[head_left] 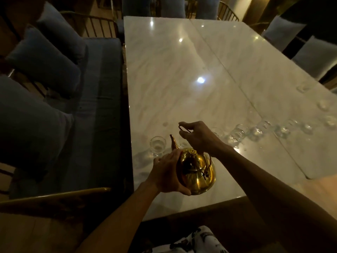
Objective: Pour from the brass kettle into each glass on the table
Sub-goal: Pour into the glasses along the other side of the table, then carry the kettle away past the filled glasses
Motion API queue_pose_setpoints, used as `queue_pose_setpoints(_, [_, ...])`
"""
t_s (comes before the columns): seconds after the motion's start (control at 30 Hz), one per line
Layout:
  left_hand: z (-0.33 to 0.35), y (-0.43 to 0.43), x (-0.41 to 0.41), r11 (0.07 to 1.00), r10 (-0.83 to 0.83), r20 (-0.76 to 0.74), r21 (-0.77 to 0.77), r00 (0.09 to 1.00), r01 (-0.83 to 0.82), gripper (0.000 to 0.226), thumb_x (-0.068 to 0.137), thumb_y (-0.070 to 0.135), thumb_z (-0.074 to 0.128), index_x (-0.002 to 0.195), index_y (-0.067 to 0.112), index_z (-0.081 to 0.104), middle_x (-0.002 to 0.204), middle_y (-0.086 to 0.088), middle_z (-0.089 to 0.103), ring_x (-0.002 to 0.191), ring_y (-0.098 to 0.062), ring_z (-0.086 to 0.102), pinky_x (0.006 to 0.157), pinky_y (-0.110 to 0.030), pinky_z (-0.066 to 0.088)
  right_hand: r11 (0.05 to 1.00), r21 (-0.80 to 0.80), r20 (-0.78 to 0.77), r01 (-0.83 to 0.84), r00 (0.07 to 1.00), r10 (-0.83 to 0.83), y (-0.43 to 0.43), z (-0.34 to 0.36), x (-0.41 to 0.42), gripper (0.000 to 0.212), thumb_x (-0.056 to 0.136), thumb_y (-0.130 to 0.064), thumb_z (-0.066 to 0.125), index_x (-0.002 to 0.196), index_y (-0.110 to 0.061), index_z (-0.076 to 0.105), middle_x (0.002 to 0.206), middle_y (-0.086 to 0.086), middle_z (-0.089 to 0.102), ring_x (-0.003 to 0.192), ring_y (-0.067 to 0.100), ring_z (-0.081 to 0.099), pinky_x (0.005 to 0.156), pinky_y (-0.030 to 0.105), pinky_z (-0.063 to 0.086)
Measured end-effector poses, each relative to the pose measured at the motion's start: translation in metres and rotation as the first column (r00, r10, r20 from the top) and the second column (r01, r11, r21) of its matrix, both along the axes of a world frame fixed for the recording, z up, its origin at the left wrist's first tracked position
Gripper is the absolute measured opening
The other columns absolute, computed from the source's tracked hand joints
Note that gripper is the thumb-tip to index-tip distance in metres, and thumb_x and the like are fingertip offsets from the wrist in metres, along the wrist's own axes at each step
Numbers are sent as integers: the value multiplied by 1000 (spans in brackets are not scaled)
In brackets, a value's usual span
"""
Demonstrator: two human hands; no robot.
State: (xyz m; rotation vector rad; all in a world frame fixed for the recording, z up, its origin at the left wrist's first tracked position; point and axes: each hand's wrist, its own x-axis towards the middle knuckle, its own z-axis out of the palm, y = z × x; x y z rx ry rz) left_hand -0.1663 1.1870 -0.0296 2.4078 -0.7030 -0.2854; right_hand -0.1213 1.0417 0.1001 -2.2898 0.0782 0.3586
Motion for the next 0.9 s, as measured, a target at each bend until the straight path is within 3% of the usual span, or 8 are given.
queue_pose_setpoints(0.13, [9, -30, 7, 997, -72, 81, 7, 994, 72, 129, 42, 81, 80, 146, 26, 27, 147, 5, 50, 130, -23, 55, 102, -55, 48, 998, 29, 97, 56, 994, -58, -37, 6, -10, 45, 98, -20, 53, 143, -16, 46, 146, 3, 48, 50, -4, 36, 45, 8, 33])
queue_pose_setpoints(0.27, [21, -77, 17, 985, -174, 130, 27, 976, 172, 129, 44, 78, 81, 148, 23, 29, 144, 6, 53, 125, -20, 57, 97, -51, 51, 986, 78, 156, 145, 975, -156, -89, 17, -22, 46, 98, -20, 54, 143, -14, 46, 115, 2, 62, 55, -5, 34, 50, 9, 31])
queue_pose_setpoints(0.37, [27, -125, 28, 963, -268, 134, 32, 954, 267, 127, 43, 78, 81, 147, 22, 33, 138, 5, 57, 120, -19, 60, 92, -48, 55, 978, 77, 191, 193, 960, -204, -137, 24, -32, 47, 98, -22, 54, 143, -14, 45, 138, 14, 55, 72, 5, 59, 65, 22, 47])
queue_pose_setpoints(0.43, [29, -163, 35, 947, -320, 133, 44, 938, 317, 128, 44, 78, 81, 147, 21, 31, 139, 5, 56, 121, -19, 60, 93, -48, 56, 969, 94, 197, 230, 950, -244, -173, 27, -38, 49, 98, -22, 54, 144, -14, 43, 145, 14, 49, 85, 10, 62, 74, 27, 51])
queue_pose_setpoints(0.57, [29, -242, 40, 918, -396, 141, 26, 907, 396, 133, 45, 75, 84, 151, 20, 25, 145, 4, 51, 127, -18, 56, 98, -47, 55, 936, 148, 195, 320, 918, -345, -250, 29, -47, 49, 98, -22, 53, 146, -16, 42, 128, 11, 59, 59, -4, 33, 55, 15, 30])
queue_pose_setpoints(0.67, [33, -306, 45, 883, -462, 156, -9, 873, 469, 140, 47, 72, 87, 157, 22, 16, 151, 1, 48, 134, -21, 52, 102, -49, 52, 911, 160, 214, 379, 888, -407, -310, 32, -57, 48, 97, -23, 54, 144, -18, 45, 137, 14, 56, 56, -3, 38, 52, 15, 32])
queue_pose_setpoints(0.8, [38, -388, 46, 841, -521, 166, -66, 837, 537, 137, 48, 70, 86, 155, 27, 12, 149, -1, 49, 132, -24, 53, 98, -53, 53, 865, 184, 231, 466, 835, -499, -383, 39, -76, 44, 98, -19, 52, 141, -17, 48, 106, 10, 65, 47, 4, 46, 48, 23, 40])
queue_pose_setpoints(0.9, [37, -441, 42, 812, -563, 157, -83, 812, 578, 138, 46, 66, 88, 156, 28, 13, 147, 1, 49, 129, -23, 55, 95, -54, 53, 838, 182, 246, 514, 801, -545, -427, 42, -88, 42, 97, -18, 52, 139, -16, 50, 102, 10, 63, 47, 4, 46, 50, 22, 38])
